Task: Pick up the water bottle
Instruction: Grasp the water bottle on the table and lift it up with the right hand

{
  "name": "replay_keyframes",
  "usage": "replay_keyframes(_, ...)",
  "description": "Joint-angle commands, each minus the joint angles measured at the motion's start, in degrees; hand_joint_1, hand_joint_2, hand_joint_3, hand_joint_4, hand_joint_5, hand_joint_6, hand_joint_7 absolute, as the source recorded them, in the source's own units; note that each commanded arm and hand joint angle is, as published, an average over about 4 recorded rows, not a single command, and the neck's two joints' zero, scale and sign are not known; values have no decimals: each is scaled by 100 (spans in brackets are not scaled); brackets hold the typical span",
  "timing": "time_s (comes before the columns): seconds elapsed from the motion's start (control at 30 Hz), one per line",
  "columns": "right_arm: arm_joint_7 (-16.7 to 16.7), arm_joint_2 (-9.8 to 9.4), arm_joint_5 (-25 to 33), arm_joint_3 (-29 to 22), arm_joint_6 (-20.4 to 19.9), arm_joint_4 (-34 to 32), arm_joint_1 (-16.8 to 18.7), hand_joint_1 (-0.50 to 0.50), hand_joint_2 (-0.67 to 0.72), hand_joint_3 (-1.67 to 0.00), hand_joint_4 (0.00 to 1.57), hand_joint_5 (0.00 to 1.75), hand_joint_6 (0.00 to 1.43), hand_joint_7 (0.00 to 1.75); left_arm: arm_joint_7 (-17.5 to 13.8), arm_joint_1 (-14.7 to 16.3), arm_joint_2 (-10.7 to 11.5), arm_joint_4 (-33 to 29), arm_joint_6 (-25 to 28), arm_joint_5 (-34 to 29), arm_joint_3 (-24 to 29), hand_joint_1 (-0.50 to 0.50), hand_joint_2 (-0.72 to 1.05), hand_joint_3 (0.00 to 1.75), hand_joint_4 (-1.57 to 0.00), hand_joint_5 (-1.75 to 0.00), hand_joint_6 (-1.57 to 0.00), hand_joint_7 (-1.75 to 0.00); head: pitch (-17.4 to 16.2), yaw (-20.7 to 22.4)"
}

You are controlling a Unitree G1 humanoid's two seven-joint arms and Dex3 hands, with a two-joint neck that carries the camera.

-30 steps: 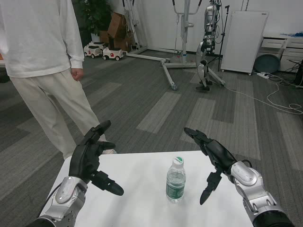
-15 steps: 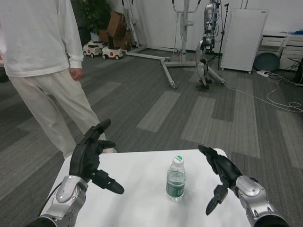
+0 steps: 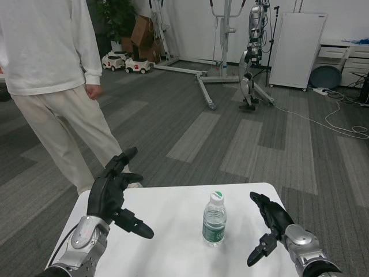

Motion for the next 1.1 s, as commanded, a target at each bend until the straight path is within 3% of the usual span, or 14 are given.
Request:
replay_keyframes(0.03,-74,11,-4,179,18,35,-228,-46,34,-4,0,0,0,0,17,-18,28,37,-28,-16,32,-50,-55,9,0,-175,0,-40,16,-7)
replay_keyframes(0.17,-136,40,-4,619,16,35,-360,-46,34,-6,0,0,0,0,17,-20,26,37,-30,-16,32,-50,-55,9,0,-175,0,-35,18,-7)
replay_keyframes(0.53,-481,132,-13,1504,-4,49,-639,-46,34,-8,0,0,0,0,26,-22,10,37,-36,-21,32,-50,-55,9,0,-175,0,-40,20,-61)
replay_keyframes(0.73,-947,224,-22,1944,-17,255,-845,-46,34,-8,0,0,0,0,26,-22,10,37,-36,-25,28,-50,-55,9,0,-175,0,-35,5,-54)
replay_keyframes(0.9,-1246,273,-22,2115,-17,449,-986,-46,34,-6,0,0,0,0,26,-22,2,37,-36,-21,23,-50,-55,9,0,-175,0,-42,5,-70)
replay_keyframes(1.1,-1597,330,-31,2225,-17,732,-1153,-46,34,-2,0,0,0,0,26,-27,-1,57,-36,-25,10,-50,-55,9,0,-175,0,-38,-6,-79)
